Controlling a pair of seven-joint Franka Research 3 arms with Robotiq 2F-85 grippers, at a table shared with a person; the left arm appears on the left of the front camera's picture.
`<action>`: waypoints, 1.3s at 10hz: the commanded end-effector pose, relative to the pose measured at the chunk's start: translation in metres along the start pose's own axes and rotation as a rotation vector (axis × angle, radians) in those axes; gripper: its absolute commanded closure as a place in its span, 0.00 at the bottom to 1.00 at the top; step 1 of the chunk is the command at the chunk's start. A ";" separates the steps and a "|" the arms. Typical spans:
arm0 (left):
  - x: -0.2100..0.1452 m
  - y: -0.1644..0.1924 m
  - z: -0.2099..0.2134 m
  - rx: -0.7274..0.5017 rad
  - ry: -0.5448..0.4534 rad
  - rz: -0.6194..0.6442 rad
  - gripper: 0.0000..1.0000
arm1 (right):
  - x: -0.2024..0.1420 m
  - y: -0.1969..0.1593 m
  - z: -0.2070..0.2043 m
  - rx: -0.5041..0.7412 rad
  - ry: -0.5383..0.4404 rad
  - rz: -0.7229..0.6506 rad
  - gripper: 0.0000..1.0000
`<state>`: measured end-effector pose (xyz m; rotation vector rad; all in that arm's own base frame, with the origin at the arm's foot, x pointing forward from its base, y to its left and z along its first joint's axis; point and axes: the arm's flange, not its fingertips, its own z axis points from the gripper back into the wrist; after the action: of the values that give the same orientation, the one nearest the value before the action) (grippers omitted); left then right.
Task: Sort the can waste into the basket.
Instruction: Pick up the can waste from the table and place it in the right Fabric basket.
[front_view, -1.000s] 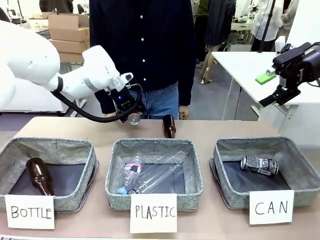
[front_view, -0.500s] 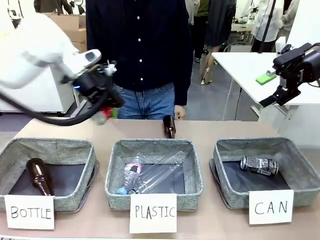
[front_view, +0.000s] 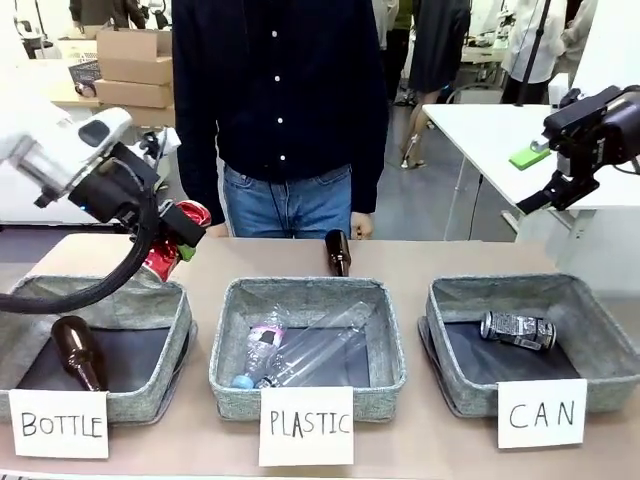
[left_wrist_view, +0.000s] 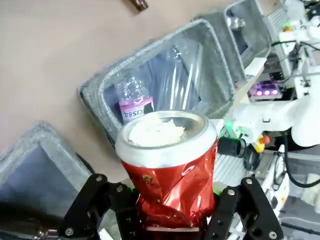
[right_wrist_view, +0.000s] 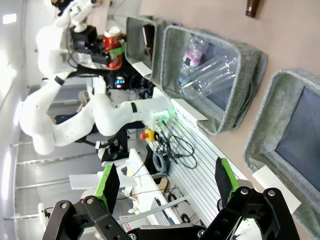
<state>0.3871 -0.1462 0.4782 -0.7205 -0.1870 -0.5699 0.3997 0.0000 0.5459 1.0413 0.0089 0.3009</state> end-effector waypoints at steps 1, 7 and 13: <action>-0.017 -0.009 0.010 0.003 -0.047 -0.020 1.00 | 0.000 0.000 0.000 0.000 0.000 0.000 0.00; 0.189 -0.166 -0.185 0.041 0.511 -0.931 1.00 | -0.158 -0.029 0.156 -0.642 -0.522 -0.231 0.00; 0.210 -0.284 -0.401 -0.023 0.491 -1.085 1.00 | -0.199 -0.052 0.176 -0.608 -0.542 -0.233 0.00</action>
<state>0.3853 -0.6591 0.3995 -0.3428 -0.0834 -1.8172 0.2448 -0.2227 0.5563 0.5104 -0.4220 -0.2034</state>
